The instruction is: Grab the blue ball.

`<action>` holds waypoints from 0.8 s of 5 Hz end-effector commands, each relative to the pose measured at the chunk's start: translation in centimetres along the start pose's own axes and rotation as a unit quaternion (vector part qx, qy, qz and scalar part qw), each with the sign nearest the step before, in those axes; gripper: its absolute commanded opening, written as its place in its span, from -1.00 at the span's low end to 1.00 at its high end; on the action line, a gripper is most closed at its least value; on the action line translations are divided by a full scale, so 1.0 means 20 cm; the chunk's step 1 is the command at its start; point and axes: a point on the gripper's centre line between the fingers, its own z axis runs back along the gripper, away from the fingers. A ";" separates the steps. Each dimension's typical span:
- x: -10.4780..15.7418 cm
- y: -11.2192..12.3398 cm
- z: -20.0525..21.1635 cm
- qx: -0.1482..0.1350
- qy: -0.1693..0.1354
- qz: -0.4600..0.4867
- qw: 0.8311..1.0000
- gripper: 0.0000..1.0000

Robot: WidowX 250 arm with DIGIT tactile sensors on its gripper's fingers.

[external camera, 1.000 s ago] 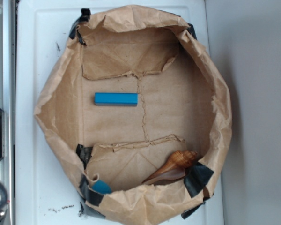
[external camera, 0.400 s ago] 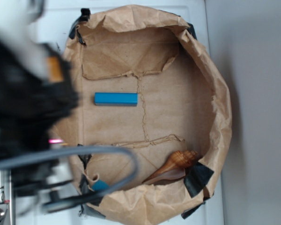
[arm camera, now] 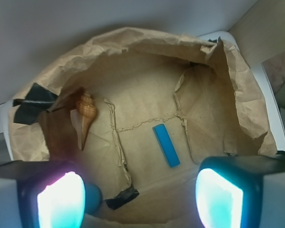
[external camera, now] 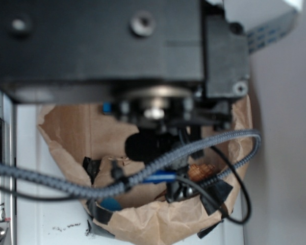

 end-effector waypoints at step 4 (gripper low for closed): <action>-0.04 0.06 -0.51 -0.130 0.147 0.132 0.972 1.00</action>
